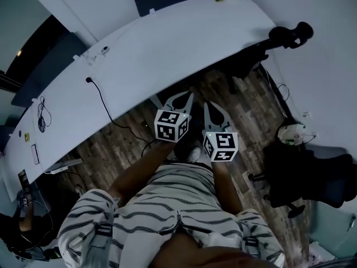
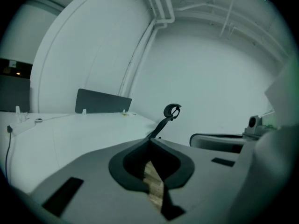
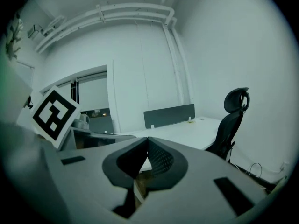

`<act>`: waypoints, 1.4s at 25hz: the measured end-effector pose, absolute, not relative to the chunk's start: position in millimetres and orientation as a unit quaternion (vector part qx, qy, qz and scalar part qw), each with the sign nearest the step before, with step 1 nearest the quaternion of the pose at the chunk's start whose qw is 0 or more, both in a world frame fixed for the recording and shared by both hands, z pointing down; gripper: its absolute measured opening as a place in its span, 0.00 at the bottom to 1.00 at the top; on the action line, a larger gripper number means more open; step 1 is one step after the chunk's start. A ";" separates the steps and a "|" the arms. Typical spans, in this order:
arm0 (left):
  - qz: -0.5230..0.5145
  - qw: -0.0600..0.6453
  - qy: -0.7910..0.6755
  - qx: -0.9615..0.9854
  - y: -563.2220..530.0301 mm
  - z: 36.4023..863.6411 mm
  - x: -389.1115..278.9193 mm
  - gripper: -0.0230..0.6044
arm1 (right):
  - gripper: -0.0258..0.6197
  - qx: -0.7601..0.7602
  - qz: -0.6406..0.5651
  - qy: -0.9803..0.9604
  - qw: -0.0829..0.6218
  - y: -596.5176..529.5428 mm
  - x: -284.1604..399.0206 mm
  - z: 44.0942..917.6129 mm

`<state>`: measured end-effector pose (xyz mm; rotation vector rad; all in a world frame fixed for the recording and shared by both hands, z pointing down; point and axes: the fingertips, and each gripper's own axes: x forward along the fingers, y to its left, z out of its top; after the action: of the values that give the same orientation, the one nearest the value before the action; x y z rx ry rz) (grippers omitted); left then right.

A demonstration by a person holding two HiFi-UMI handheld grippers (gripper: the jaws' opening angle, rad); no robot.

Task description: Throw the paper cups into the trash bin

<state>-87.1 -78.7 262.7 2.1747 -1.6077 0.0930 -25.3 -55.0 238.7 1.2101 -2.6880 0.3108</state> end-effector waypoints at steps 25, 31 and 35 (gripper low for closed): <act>-0.013 0.103 -0.568 0.816 -69.6 195.0 -101.6 0.08 | 0.05 0.425 0.040 -0.904 0.028 -95.3 -27.8 185.6; -0.026 0.093 -0.566 0.819 -71.4 186.3 -102.7 0.08 | 0.05 0.424 0.031 -0.905 0.024 -99.5 -29.2 182.5; -0.027 0.085 -0.565 0.820 -69.8 183.4 -98.3 0.08 | 0.05 0.424 0.030 -0.905 0.021 -100.0 -25.8 182.6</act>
<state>-98.3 -69.8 183.4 2.4453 -1.6852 -0.0810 -25.8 -100.0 182.6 1.3157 -2.8040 0.0932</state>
